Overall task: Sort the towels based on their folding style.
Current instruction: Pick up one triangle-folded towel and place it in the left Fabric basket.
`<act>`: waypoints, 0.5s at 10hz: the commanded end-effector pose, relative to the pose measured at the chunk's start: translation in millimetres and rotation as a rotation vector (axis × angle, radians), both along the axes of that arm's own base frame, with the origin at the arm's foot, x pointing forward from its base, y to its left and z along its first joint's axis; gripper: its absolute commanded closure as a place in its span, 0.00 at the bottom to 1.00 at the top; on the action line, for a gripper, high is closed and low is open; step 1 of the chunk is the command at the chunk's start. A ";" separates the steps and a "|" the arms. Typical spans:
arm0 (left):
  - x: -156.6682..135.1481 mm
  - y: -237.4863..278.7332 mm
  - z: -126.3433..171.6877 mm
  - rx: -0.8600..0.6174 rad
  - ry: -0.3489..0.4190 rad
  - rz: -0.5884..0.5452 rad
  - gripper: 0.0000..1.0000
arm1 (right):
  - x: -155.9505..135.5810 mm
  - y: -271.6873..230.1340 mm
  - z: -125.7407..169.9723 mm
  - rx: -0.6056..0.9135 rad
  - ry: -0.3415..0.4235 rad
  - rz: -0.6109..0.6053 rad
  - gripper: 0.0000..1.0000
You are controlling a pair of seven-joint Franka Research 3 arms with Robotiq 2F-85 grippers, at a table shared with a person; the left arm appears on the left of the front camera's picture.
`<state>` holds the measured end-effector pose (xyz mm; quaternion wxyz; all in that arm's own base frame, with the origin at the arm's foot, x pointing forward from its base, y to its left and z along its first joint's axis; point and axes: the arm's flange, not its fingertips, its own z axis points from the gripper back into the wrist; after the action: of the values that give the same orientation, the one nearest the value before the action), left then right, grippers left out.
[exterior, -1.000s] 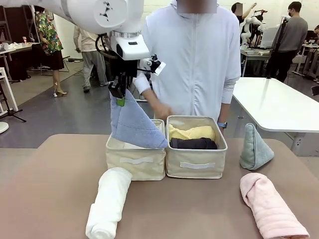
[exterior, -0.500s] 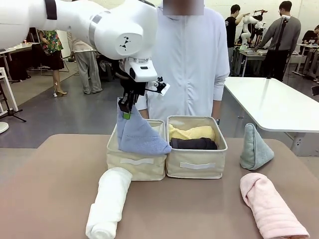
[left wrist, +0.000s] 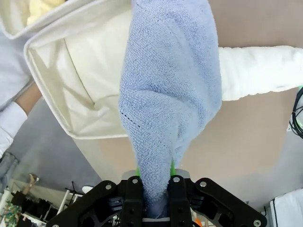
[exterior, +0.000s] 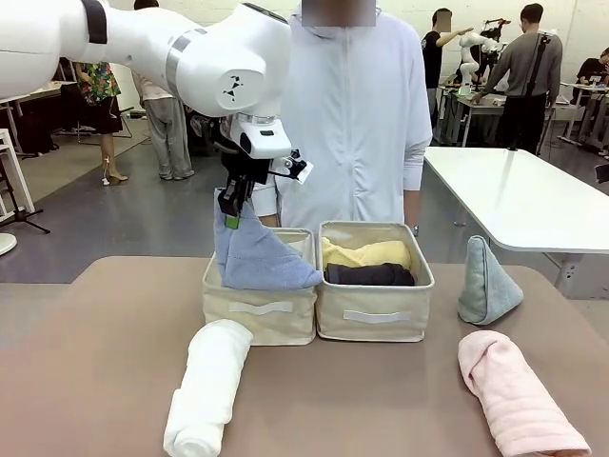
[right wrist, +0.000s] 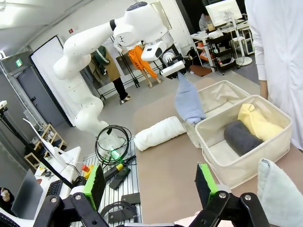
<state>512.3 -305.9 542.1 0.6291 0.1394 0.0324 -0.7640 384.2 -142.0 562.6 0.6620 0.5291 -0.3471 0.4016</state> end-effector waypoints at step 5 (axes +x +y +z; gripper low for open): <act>-0.8 11.7 -10.1 -0.015 -0.004 0.046 0.84 | 2.6 1.5 1.9 0.034 -0.020 0.001 0.00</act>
<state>514.6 -291.6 540.0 0.6400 0.1368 0.0354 -0.7553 384.2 -142.0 562.6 0.6620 0.5292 -0.3470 0.4017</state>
